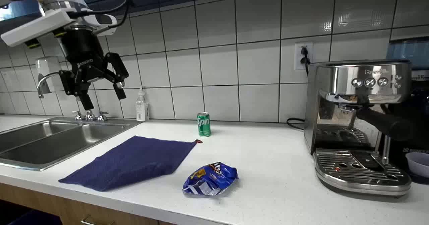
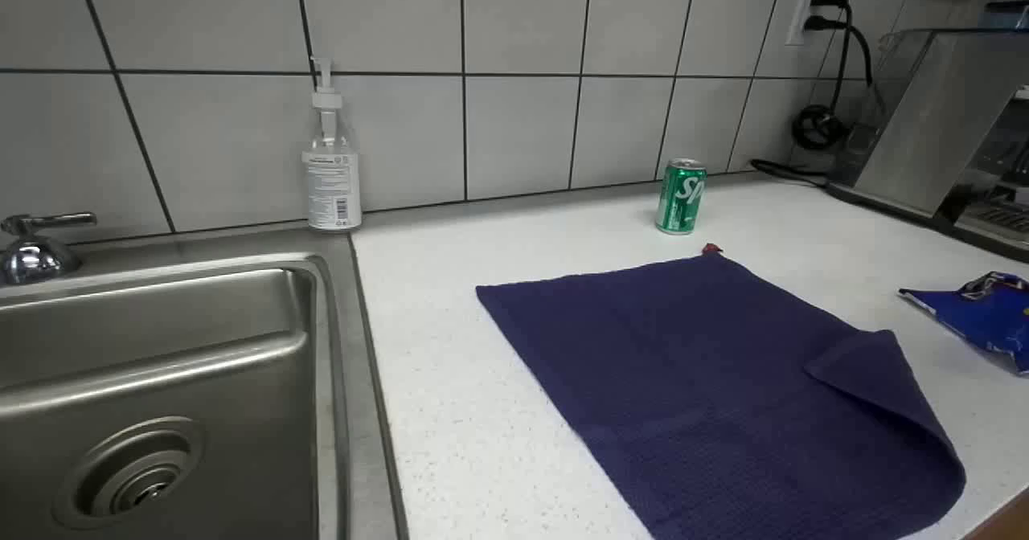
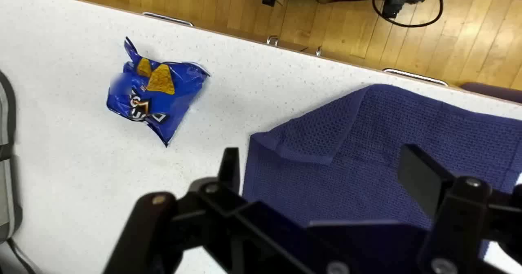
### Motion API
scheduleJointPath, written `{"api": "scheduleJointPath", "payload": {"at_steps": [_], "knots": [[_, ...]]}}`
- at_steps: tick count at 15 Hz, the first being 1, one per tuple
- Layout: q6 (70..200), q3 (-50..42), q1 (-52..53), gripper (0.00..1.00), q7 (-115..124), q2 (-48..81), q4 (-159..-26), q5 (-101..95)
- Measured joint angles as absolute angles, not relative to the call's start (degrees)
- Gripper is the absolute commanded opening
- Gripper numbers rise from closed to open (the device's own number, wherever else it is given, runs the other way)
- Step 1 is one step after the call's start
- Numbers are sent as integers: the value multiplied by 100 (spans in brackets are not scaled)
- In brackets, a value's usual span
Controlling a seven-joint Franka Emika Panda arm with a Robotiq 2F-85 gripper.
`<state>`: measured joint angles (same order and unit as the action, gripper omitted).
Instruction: Fold the towel into a triangle twice.
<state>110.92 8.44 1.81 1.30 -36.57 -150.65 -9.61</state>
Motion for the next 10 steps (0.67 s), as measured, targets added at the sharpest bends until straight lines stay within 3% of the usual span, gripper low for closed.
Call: {"api": "scheduleJointPath", "payload": {"at_steps": [10], "knots": [[11089, 814, 236, 100, 129, -3628, -15085, -961]]}}
